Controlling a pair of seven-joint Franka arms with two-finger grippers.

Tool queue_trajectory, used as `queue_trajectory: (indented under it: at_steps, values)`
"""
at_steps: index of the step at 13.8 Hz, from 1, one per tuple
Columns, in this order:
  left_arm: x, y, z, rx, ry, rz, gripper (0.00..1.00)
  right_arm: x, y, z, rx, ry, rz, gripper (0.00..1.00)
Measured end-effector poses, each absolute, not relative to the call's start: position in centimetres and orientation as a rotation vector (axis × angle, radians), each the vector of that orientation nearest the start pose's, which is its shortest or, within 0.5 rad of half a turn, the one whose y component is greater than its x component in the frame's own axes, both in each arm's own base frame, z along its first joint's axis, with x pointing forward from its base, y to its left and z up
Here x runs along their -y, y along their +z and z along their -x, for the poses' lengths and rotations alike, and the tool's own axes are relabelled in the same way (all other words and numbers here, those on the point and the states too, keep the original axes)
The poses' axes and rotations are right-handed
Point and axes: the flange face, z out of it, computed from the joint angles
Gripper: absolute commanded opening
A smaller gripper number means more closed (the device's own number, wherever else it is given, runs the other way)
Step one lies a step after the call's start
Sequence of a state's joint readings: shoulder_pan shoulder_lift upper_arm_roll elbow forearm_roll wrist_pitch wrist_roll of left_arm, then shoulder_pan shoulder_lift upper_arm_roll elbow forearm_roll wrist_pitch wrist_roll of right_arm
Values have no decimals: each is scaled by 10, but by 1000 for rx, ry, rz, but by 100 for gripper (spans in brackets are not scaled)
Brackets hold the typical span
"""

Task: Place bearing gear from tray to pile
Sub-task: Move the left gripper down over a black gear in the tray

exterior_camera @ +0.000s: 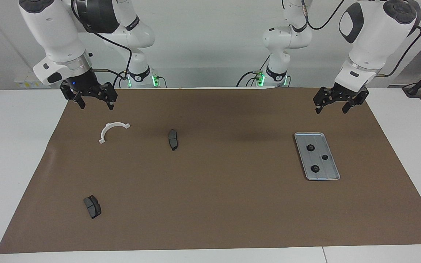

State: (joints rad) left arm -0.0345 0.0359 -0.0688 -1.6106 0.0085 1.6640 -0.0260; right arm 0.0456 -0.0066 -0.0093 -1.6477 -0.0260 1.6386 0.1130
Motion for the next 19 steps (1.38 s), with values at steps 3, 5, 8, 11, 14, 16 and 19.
queue_trajectory:
  at_steps: [3, 5, 8, 11, 14, 16, 19]
  values:
    - [58, 593, -570, -122, -28, 3134, 100, -18, 598, -557, -119, 1, 3165, 100]
    - [56, 585, -571, -119, -47, 3134, 100, -18, 598, -557, -119, 1, 3165, 100]
    - [43, 533, -576, -85, -97, 3133, 100, -18, 598, -557, -119, 1, 3165, 100]
    - [24, 463, -577, -41, -157, 3133, 100, -18, 598, -557, -119, 1, 3165, 100]
    - [12, 408, -578, -19, -170, 3135, 100, -18, 598, -557, -119, 1, 3165, 100]
    - [2, 381, -575, 0, -146, 3137, 97, -18, 598, -557, -119, 1, 3165, 100]
    - [0, 351, -577, 2, -110, 3141, 90, -18, 598, -557, -119, 1, 3165, 100]
